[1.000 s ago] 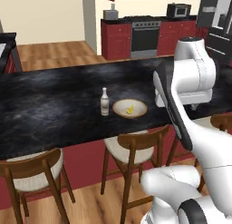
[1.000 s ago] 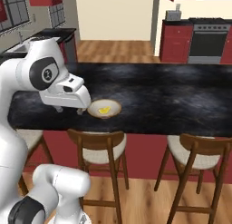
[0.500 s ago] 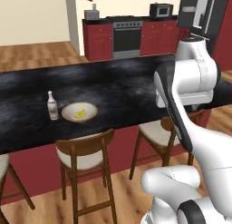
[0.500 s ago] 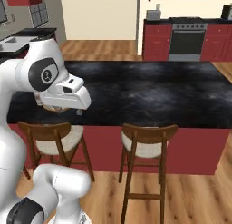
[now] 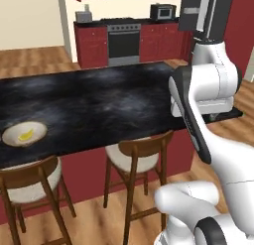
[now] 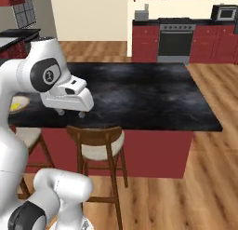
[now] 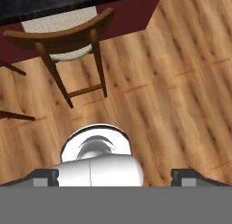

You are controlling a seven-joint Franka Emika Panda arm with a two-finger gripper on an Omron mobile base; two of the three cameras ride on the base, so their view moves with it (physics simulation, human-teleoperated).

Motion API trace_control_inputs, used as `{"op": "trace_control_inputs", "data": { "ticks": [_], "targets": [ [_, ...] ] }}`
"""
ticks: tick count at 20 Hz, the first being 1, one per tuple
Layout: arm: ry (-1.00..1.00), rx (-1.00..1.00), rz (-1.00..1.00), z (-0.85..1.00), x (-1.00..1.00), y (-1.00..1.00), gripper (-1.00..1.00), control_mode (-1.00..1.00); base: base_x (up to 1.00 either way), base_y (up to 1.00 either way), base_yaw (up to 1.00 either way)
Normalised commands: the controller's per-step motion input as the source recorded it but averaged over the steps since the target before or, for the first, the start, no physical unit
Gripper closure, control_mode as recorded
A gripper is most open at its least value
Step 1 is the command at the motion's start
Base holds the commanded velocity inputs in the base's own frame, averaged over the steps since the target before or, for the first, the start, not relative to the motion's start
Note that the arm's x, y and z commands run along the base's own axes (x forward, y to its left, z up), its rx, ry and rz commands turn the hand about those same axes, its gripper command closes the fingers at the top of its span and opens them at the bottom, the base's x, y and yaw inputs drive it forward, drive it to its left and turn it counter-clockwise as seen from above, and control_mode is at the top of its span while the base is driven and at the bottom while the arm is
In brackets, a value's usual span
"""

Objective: There is a bowl on the dining counter. Grab a lemon wedge from the fridge and place it in the bowl. Then get the liquor bottle and glass cup from the cabinet and place them next to the bowl.

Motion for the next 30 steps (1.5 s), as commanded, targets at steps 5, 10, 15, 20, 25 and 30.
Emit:
{"op": "trace_control_inputs", "data": {
  "ticks": [5,10,15,20,25,30],
  "targets": [
    [0.00,0.00,0.00,0.00,0.00,0.00,-1.00,1.00,0.09,-1.00,0.00],
    [0.00,0.00,0.00,0.00,0.00,0.00,-1.00,1.00,0.20,-1.00,0.00],
    [0.00,0.00,0.00,0.00,0.00,0.00,-1.00,1.00,0.30,-1.00,0.01],
    [0.00,0.00,0.00,0.00,0.00,0.00,-1.00,1.00,0.47,-1.00,0.06],
    [0.00,0.00,0.00,0.00,0.00,0.00,-1.00,1.00,0.52,-1.00,0.12],
    [0.00,0.00,0.00,0.00,0.00,0.00,-1.00,1.00,0.74,-1.00,0.19]
  ]
}}
